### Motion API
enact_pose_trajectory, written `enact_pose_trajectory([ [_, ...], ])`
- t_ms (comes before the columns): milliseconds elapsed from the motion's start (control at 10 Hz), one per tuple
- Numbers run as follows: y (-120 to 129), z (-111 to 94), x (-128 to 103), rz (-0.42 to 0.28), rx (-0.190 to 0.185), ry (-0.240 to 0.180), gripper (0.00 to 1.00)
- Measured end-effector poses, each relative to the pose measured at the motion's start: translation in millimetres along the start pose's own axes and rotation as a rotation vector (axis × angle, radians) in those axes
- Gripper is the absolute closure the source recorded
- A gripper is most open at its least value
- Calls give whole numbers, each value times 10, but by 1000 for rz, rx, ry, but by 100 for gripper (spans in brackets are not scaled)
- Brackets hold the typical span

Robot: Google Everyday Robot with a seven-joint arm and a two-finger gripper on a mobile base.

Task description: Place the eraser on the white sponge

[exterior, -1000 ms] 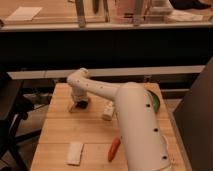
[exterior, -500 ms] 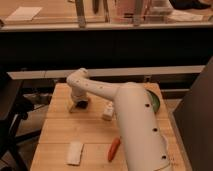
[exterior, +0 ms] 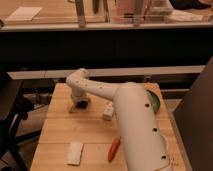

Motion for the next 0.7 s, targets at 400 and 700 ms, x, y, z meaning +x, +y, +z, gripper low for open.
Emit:
enact_pose_trajectory([
  [400, -18, -12, -7, 1, -2, -2, 34],
  [700, -24, -56, -5, 0, -1, -2, 43],
])
